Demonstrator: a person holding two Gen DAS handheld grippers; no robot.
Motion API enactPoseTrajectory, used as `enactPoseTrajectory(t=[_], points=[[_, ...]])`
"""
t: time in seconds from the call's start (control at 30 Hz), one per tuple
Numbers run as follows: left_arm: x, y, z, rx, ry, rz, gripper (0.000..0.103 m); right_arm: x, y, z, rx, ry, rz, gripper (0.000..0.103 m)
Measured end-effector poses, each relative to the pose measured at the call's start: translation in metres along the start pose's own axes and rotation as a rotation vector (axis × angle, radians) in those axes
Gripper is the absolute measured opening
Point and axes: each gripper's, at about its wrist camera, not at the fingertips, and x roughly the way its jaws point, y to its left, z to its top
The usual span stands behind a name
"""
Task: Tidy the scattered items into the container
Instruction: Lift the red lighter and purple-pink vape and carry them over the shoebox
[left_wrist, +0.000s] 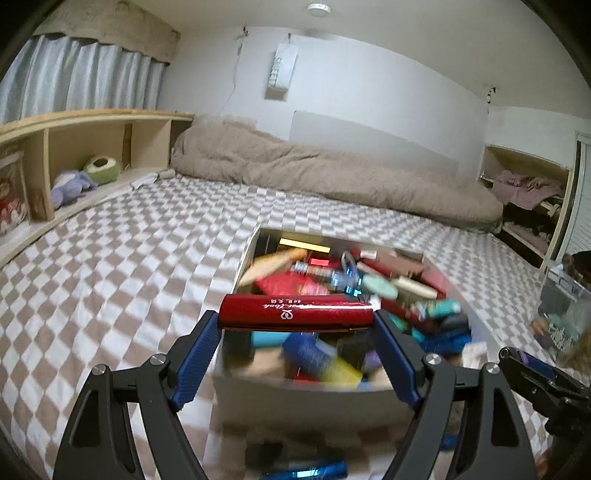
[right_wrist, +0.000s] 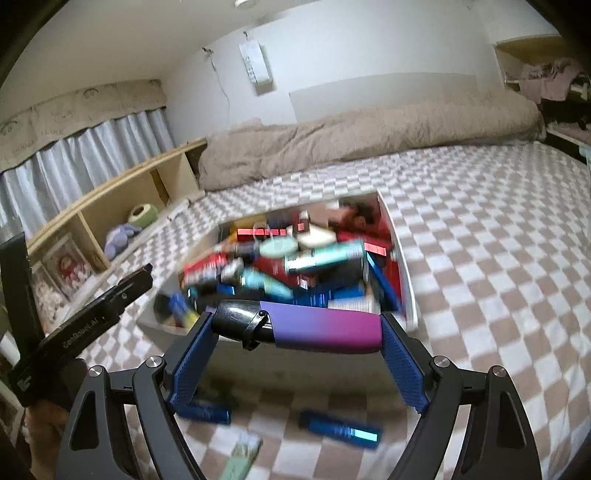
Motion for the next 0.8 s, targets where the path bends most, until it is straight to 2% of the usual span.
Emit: enactPoseTrajectory(t=[0.1,0.2,0.53,0.8], points=[[0.009,-0.005,0.014,0.018,-0.009,-0.006,0.082,0.006,0.0,0.02,-0.002,-0.01,0.007,0.087],[0.02,-0.007,0.022,0.012,0.015,-0.033,0.082,0.015,-0.002,0.036,-0.002,-0.006,0.013,0.087],[0.059,0.006,0.044,-0.024,0.097,-0.058,0.082,0.069,-0.007,0.09,0.005,0.081,0.025,0.087],[0.068,0.009,0.061,0.01,0.094,-0.037,0.082,0.106,0.011,0.097,0.041,0.186,0.096,0.087]])
